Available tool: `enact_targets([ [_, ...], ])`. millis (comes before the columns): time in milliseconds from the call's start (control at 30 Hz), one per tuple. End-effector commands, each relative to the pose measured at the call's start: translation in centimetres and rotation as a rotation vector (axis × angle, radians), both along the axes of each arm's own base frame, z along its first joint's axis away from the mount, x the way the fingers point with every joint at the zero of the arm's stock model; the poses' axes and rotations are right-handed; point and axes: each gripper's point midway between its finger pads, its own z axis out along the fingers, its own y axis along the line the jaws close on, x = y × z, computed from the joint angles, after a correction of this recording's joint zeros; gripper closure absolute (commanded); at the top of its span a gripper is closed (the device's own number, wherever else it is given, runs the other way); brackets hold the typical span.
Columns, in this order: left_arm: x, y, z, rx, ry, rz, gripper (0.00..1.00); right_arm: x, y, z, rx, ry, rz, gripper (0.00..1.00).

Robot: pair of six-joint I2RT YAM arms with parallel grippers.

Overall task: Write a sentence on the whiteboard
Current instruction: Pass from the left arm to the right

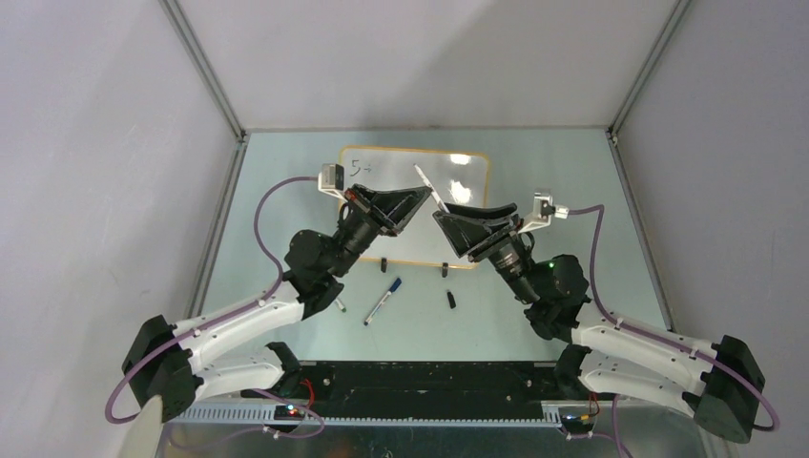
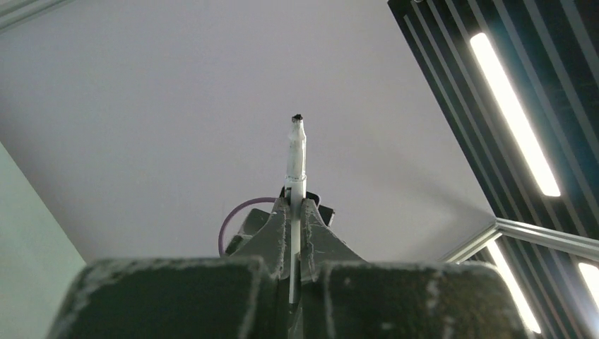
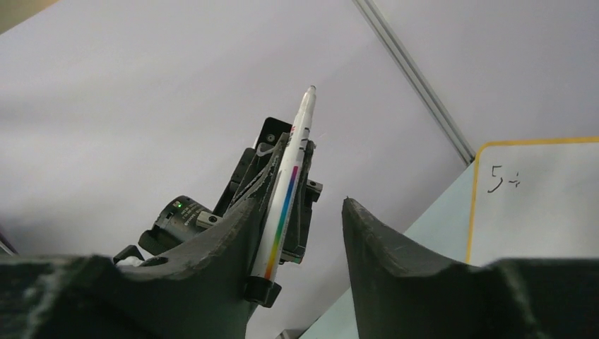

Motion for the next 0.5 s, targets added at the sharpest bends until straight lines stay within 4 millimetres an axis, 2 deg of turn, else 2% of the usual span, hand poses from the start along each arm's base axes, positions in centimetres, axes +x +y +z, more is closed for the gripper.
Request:
enact_targets([
  [0,-0.33,0.58,0.57,-0.035,0.002,0.020,1.00,-0.04,-0.96,2.97,0.059,-0.044,-0.046,0.56],
  [133,-0.29,0.61,0.14,-0.027,0.010,0.029,1.00,-0.03,-0.92,2.87,0.054,-0.040,-0.049,0.74],
  [233,-0.34,0.55,0.05,-0.026,0.010,0.028,1.00,-0.07,-0.90,2.82,0.051,-0.039,-0.049,0.80],
  [300,-0.34,0.52,-0.06,-0.022,0.008,0.030,1.00,-0.07,-0.97,2.83,0.047,-0.041,-0.053,0.89],
  [333,-0.34,0.52,-0.09,-0.018,0.006,0.031,1.00,-0.05,-1.00,2.80,0.046,-0.040,-0.055,0.98],
  [367,-0.40,0.55,-0.10,-0.012,-0.001,0.034,0.99,0.09,-1.15,2.69,0.044,-0.031,-0.064,1.00],
  [433,-0.44,0.78,-0.30,0.003,-0.008,0.047,0.87,0.33,-1.51,2.41,0.037,-0.009,-0.083,1.00],
  [467,-0.54,1.07,-0.29,0.011,-0.019,0.059,0.77,0.43,-1.72,2.19,0.025,-0.001,-0.094,1.00],
])
